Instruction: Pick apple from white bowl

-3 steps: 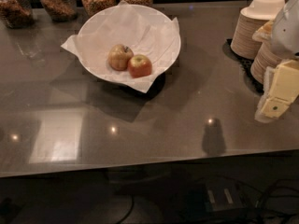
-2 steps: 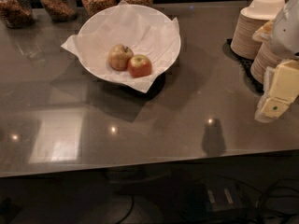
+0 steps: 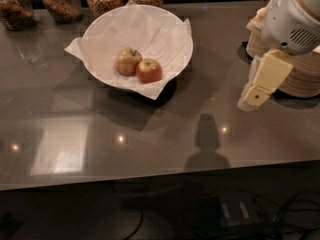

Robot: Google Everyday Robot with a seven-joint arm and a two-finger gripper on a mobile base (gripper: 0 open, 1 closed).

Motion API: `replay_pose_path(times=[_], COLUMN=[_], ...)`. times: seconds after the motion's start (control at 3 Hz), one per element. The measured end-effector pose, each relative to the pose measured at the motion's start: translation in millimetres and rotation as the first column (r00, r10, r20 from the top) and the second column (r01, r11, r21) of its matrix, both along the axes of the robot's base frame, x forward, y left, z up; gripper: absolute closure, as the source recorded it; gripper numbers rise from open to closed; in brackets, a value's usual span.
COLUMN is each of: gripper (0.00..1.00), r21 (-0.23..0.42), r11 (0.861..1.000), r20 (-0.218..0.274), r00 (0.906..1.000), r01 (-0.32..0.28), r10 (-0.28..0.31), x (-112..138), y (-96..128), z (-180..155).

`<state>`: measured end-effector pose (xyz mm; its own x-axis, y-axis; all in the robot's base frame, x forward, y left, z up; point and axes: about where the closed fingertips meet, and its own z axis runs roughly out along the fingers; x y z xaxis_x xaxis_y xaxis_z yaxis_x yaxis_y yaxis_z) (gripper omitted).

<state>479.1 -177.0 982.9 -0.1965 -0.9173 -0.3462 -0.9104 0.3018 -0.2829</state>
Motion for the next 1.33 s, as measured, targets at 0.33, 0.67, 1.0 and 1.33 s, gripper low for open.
replay_pose_path(times=[0.33, 0.67, 1.0, 1.33], gripper=[0.00, 0.00, 0.00, 0.00], r21=[0.071, 0.144, 0.210, 0.288], r11=[0.997, 0.989, 0.977, 0.956], r20=[0.047, 0.066, 0.056, 0.031], r00=[0.9988, 0.9972, 0.9975, 0.9979], r01=[0.012, 0.025, 0.031, 0.047], r10=[-0.016, -0.035, -0.044, -0.058], x=[30.9, 64.7, 97.4, 135.5], y=[33.7, 73.1, 109.3, 135.8], z=[8.9, 14.0, 9.6, -2.7])
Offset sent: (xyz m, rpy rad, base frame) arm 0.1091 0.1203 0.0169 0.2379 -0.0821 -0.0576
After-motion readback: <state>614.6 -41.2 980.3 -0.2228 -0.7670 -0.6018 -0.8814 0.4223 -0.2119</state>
